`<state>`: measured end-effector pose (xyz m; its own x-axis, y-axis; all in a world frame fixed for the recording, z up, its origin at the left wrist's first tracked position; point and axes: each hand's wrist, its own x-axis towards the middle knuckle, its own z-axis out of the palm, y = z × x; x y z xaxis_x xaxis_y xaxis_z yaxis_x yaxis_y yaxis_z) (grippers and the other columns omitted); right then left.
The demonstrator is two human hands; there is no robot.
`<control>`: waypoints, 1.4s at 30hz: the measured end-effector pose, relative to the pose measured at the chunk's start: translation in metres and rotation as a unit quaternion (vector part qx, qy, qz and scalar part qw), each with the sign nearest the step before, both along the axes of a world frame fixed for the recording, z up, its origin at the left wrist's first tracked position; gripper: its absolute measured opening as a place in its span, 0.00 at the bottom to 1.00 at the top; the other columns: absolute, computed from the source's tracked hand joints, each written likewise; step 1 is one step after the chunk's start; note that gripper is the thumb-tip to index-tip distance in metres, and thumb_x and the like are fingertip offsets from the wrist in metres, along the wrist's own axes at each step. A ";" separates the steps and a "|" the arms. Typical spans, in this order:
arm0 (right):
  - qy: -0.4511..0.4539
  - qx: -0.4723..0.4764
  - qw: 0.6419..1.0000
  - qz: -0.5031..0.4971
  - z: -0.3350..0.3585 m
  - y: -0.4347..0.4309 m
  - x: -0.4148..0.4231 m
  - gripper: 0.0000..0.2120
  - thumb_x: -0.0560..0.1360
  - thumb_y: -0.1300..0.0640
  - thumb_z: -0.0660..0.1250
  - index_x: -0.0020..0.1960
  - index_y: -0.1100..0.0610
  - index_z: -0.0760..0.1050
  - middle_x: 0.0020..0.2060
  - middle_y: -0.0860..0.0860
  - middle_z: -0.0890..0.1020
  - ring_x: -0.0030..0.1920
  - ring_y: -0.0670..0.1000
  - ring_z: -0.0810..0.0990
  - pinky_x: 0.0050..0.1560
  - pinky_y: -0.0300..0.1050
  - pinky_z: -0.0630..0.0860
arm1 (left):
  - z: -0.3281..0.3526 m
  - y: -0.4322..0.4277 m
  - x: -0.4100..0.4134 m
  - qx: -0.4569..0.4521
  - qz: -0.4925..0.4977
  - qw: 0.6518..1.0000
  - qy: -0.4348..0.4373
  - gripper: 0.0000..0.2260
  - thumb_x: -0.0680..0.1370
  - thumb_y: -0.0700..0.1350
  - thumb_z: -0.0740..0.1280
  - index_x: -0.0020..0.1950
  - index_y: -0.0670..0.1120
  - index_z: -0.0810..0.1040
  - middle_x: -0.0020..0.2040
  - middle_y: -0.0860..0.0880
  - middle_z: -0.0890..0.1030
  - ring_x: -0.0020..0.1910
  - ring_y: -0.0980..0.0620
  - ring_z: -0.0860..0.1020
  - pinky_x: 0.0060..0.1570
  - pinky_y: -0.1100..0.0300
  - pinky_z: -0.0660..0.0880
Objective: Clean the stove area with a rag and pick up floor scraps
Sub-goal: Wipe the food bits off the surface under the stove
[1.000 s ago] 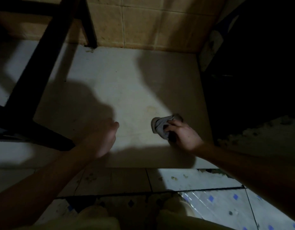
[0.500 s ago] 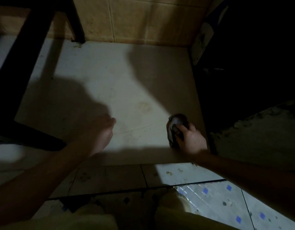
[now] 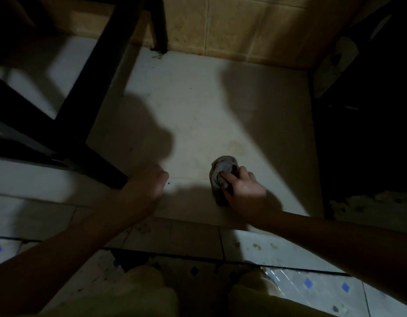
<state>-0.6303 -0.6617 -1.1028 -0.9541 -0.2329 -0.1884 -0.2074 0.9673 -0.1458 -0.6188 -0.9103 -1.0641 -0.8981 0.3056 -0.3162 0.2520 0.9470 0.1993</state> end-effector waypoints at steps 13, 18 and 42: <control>0.028 -0.040 0.986 0.162 0.002 -0.093 -0.017 0.17 0.74 0.49 0.67 0.61 0.52 0.78 0.59 0.61 0.77 0.53 0.61 0.78 0.41 0.47 0.77 | 0.001 -0.040 0.054 -0.063 0.047 0.995 -0.058 0.15 0.82 0.40 0.53 0.69 0.44 0.64 0.71 0.46 0.64 0.68 0.52 0.64 0.64 0.60 0.64; 0.059 -0.036 0.975 0.210 0.001 -0.105 -0.021 0.16 0.65 0.48 0.75 0.51 0.50 0.83 0.46 0.58 0.82 0.40 0.57 0.81 0.29 0.41 0.75 | -0.001 -0.052 0.059 -0.051 0.070 0.995 -0.045 0.15 0.80 0.39 0.56 0.66 0.42 0.69 0.69 0.45 0.67 0.65 0.51 0.67 0.60 0.60 0.67; -0.032 -0.059 0.974 0.218 -0.002 -0.096 -0.099 0.22 0.77 0.58 0.61 0.69 0.44 0.68 0.69 0.53 0.66 0.65 0.60 0.67 0.60 0.52 0.67 | -0.010 -0.045 0.050 -0.081 0.039 0.995 -0.039 0.16 0.82 0.40 0.53 0.70 0.45 0.63 0.70 0.47 0.64 0.66 0.52 0.65 0.63 0.59 0.65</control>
